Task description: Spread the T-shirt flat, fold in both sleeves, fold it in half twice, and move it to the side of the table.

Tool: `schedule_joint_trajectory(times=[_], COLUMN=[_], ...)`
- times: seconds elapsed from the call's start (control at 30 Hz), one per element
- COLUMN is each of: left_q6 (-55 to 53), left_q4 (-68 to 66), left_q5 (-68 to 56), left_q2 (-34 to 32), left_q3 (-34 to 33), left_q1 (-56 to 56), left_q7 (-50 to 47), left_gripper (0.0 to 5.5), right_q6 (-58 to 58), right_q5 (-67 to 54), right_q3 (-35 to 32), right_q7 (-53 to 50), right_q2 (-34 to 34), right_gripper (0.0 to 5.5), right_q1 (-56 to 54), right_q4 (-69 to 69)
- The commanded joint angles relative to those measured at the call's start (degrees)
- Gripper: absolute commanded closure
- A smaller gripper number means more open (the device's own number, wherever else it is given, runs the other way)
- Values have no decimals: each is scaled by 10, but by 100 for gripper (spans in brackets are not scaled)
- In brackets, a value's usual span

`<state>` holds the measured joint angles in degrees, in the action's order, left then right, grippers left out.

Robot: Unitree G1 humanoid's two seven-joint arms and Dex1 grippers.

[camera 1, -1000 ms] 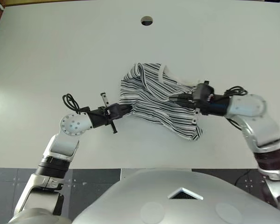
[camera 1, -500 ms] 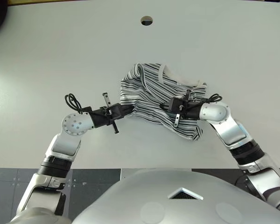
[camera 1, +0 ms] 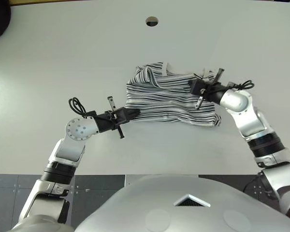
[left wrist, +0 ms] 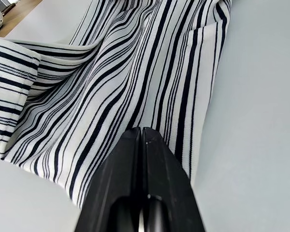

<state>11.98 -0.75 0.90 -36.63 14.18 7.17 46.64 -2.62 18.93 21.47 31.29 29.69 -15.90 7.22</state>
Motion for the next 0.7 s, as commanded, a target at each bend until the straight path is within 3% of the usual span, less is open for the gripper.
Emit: schedule_joint_trajectory(times=[0.03, 0.23, 0.4, 0.7], left_q6=[-1, 1, 3, -1], left_q4=[-10, -14, -20, -12], left_q5=[13, 15, 15, 19], left_q2=[5, 11, 0, -20], left_q3=[11, 14, 1, 0], left_q1=[0, -3, -3, -12], left_q7=[-2, -5, -4, 9], left_gripper=[539, 539, 539, 539], right_q6=[14, 56, 99, 131], right_q5=[0, -5, -66, 33], right_q3=[-37, -53, -46, 21], right_q7=[-14, -30, 51, 82], right_q2=[19, 15, 24, 64], right_gripper=[540, 540, 540, 540], right_q1=[-39, -58, -30, -3], right_q4=[39, 92, 25, 94])
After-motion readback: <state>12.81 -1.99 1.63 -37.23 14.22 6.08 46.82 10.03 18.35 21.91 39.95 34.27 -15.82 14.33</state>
